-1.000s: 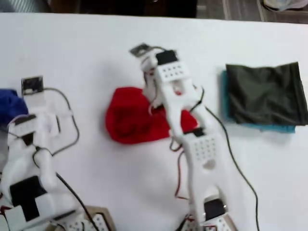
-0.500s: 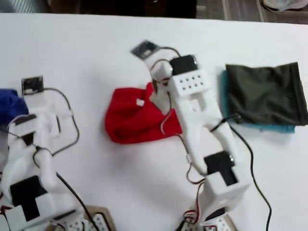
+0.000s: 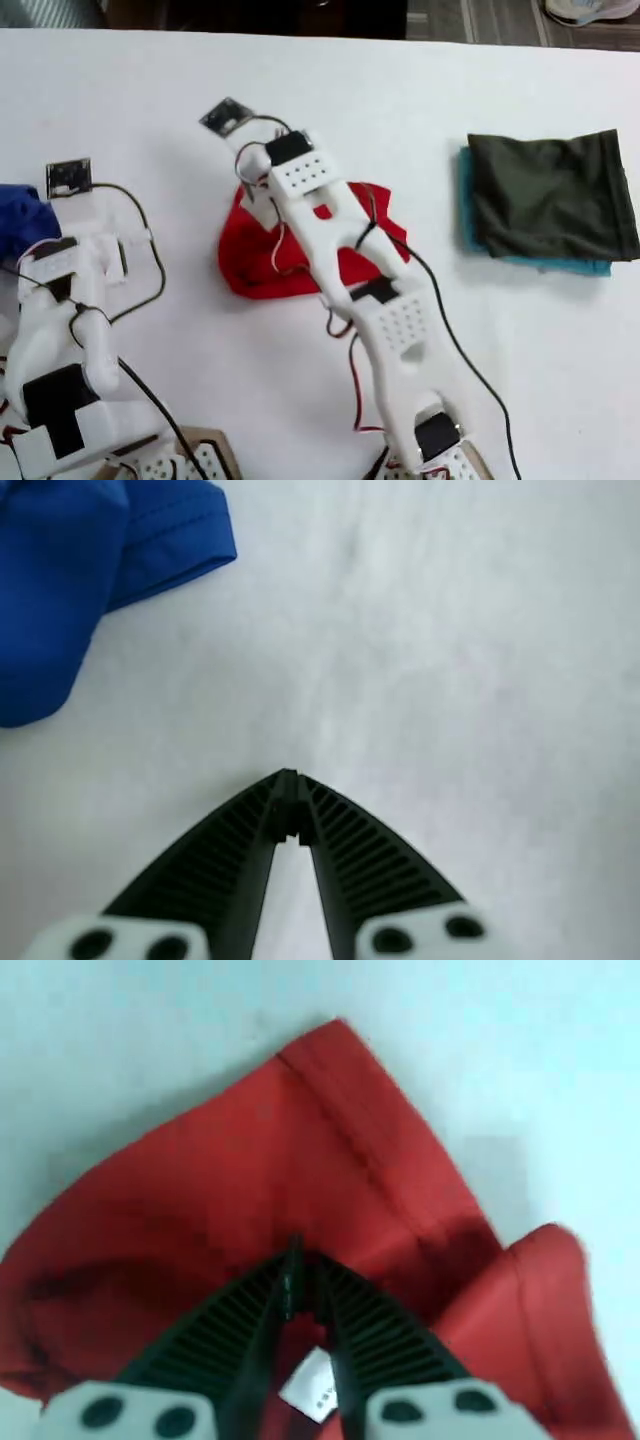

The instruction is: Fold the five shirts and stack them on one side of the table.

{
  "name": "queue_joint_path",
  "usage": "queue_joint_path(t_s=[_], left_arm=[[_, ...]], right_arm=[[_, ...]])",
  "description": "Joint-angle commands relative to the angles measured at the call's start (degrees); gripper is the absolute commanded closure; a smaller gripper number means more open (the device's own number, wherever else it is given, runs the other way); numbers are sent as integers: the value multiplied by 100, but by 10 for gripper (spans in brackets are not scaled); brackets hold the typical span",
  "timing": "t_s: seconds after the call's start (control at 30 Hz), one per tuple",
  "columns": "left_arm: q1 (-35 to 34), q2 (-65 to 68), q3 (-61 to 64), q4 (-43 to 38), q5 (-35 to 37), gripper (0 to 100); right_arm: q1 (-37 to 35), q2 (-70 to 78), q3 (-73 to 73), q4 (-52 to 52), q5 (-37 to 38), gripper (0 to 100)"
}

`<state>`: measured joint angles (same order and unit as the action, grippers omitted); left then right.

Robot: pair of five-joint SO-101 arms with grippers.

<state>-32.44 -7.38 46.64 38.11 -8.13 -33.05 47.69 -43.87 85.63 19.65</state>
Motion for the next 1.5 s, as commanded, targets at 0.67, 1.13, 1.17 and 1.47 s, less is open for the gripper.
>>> queue_joint_path(t_s=[0.67,1.13,1.17,1.47], left_arm=[[-18,-18,-110,-237,62,973],[-18,-18,-110,-237,62,973],[-18,-18,-110,-237,62,973],[-18,-18,-110,-237,62,973]], right_arm=[[1218,-1736,1732,1569,589,977],[1824,-3389,2585,989,1143,947],[1815,-3319,2576,848,914,907],[1288,-2536,2365,400,264,791]])
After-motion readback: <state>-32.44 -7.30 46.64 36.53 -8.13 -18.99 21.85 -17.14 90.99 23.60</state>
